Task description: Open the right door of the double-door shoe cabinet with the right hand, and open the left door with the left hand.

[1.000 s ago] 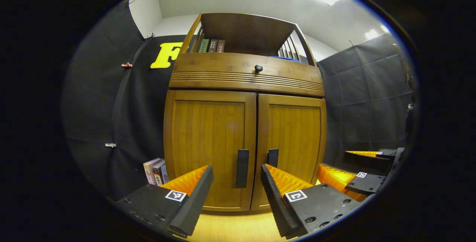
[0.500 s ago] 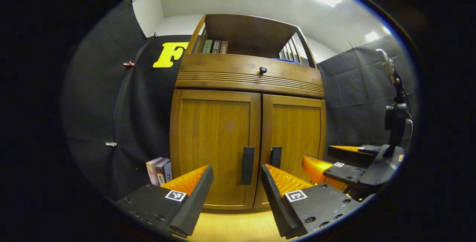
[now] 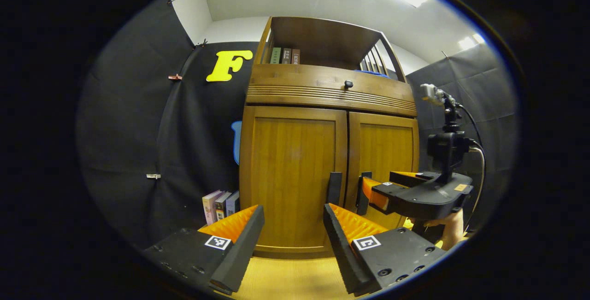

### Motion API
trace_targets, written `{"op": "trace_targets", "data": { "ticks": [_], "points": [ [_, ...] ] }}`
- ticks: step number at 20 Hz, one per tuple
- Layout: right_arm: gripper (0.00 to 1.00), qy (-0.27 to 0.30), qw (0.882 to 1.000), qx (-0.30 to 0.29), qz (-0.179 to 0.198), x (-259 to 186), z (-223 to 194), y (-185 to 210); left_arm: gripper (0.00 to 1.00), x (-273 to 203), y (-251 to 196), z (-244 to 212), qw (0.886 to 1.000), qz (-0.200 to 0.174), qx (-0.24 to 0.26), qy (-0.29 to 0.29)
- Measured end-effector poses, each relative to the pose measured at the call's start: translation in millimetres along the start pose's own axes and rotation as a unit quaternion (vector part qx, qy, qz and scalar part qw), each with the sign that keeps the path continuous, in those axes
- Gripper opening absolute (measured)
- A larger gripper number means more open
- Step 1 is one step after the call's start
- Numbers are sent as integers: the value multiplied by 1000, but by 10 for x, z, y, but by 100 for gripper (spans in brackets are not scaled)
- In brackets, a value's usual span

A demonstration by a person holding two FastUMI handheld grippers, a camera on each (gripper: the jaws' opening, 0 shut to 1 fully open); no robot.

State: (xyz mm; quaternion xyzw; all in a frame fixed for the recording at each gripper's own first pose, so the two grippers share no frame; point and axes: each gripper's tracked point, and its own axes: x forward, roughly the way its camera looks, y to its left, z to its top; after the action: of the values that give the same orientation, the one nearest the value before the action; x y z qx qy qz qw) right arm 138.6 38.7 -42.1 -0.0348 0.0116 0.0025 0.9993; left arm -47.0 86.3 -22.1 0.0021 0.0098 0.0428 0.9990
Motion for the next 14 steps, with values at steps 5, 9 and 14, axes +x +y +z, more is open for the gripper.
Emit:
{"op": "trace_targets", "data": {
  "ticks": [5,9,14],
  "points": [
    [77,15,1000,0,-13,319,-163,58,81,-47,141,-117,1000,2,-10,13],
    [59,34,999,-7,-38,481,-327,-4,81,-89,275,-147,1000,9,-12,16],
    [46,47,998,12,-45,518,-409,45,81,-164,391,-160,1000,17,-16,17]
  ]
}}
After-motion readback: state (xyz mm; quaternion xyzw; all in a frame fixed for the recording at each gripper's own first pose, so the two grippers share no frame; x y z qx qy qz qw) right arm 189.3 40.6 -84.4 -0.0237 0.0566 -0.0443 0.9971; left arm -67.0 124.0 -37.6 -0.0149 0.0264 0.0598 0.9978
